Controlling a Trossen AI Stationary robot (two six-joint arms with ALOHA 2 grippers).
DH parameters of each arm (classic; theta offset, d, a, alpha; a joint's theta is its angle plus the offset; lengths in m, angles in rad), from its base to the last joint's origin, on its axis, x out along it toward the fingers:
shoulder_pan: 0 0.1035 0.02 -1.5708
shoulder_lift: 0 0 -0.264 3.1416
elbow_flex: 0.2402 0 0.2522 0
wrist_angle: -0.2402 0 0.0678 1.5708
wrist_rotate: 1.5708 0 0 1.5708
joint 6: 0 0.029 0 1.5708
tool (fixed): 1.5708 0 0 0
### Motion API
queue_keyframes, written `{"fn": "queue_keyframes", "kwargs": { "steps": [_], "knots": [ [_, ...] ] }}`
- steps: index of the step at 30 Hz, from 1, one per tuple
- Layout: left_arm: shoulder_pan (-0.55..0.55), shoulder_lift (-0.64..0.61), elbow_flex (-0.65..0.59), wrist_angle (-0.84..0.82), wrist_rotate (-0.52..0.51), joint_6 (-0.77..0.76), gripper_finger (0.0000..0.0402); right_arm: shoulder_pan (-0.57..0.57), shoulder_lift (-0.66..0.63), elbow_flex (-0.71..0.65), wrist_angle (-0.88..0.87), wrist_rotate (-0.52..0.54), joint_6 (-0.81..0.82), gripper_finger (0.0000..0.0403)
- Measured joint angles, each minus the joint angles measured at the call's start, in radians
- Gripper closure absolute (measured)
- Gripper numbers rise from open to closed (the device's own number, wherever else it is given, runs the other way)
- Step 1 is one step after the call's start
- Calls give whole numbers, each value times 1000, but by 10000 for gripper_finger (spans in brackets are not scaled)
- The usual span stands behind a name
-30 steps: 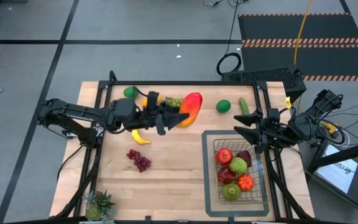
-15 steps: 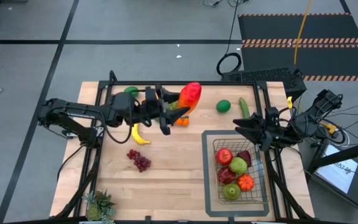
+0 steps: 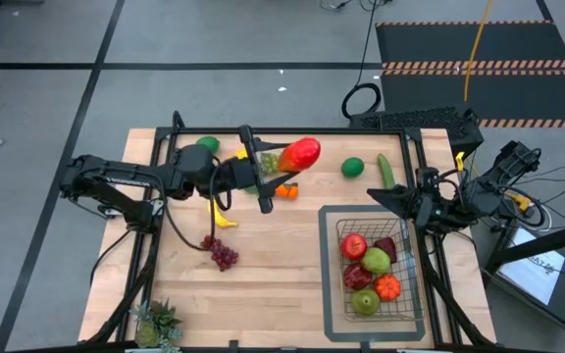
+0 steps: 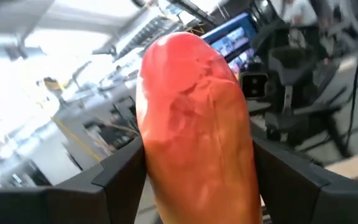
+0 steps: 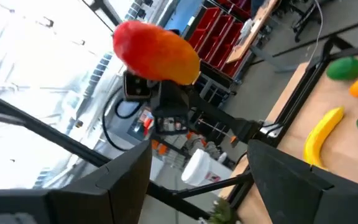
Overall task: Build produce basket
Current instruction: Put the orange mango into the wire basket
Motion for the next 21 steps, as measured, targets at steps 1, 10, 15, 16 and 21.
{"fn": "queue_keyframes", "kwargs": {
  "steps": [1,10,15,16,21],
  "knots": [
    [-4,0,0,0,0,48,135,0,0,0,0,0,19,142],
    [-2,0,0,24,2,43,135,0,2,0,2,100,109,142],
    [1,0,0,23,2,-104,135,0,7,0,8,127,109,142],
    [1,0,0,23,2,-141,135,0,9,0,10,127,110,142],
    [1,0,0,23,2,-370,135,-1,22,0,62,130,9,142]
  ]
}}
